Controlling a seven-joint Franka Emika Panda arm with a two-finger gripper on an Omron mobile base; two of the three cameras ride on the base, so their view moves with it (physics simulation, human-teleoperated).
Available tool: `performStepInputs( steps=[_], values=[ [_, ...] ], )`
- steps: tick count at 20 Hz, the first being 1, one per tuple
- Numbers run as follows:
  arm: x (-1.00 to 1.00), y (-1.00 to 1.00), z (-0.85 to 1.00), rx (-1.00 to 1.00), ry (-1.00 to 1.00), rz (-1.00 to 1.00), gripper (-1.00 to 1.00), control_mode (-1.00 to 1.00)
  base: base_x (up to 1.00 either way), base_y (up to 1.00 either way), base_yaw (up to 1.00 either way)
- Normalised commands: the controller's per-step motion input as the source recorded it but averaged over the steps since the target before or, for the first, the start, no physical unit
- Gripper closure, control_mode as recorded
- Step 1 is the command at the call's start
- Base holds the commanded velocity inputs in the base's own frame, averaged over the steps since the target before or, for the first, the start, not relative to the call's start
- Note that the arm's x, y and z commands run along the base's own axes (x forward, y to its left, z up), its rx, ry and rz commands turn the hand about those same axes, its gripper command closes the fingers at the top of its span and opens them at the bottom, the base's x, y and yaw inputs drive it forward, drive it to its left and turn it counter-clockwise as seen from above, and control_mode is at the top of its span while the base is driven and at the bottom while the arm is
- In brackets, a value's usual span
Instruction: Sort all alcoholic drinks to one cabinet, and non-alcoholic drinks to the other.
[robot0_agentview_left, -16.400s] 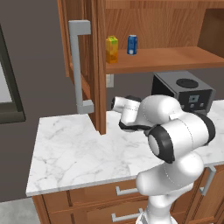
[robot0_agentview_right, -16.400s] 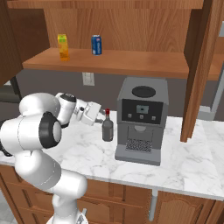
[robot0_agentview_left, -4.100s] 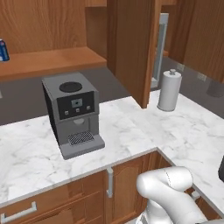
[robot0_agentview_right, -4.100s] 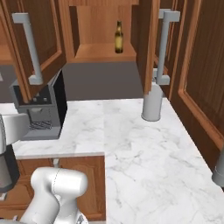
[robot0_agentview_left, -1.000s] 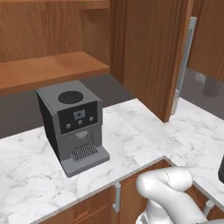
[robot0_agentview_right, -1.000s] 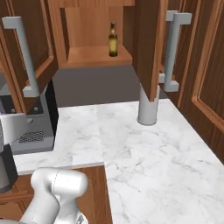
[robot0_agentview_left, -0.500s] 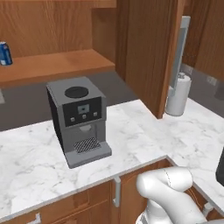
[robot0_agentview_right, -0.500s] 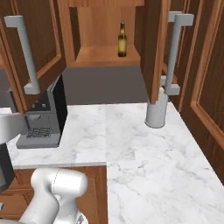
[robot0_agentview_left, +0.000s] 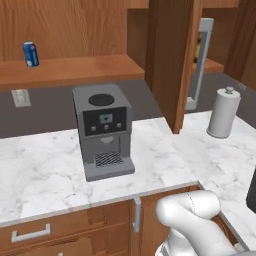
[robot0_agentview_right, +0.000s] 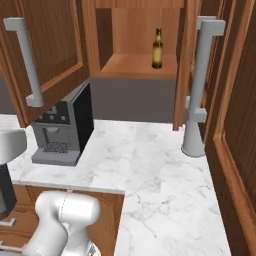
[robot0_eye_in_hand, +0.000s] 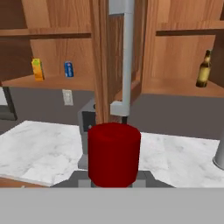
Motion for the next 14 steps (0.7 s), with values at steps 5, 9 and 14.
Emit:
performStepInputs(
  steps=[5,9,14],
  values=[
    [0.34,-0.52,0.28,0.16,0.04,0.04,1.00,-1.00,0.25,-0.38,0.08],
    [0.60,-0.75,0.56,0.20,0.00,-0.04,1.00,-1.00,0.00,0.00,0.00],
    [0.64,-0.69,0.60,0.17,0.00,-0.13,1.00,-1.00,0.00,0.00,0.00]
  ],
)
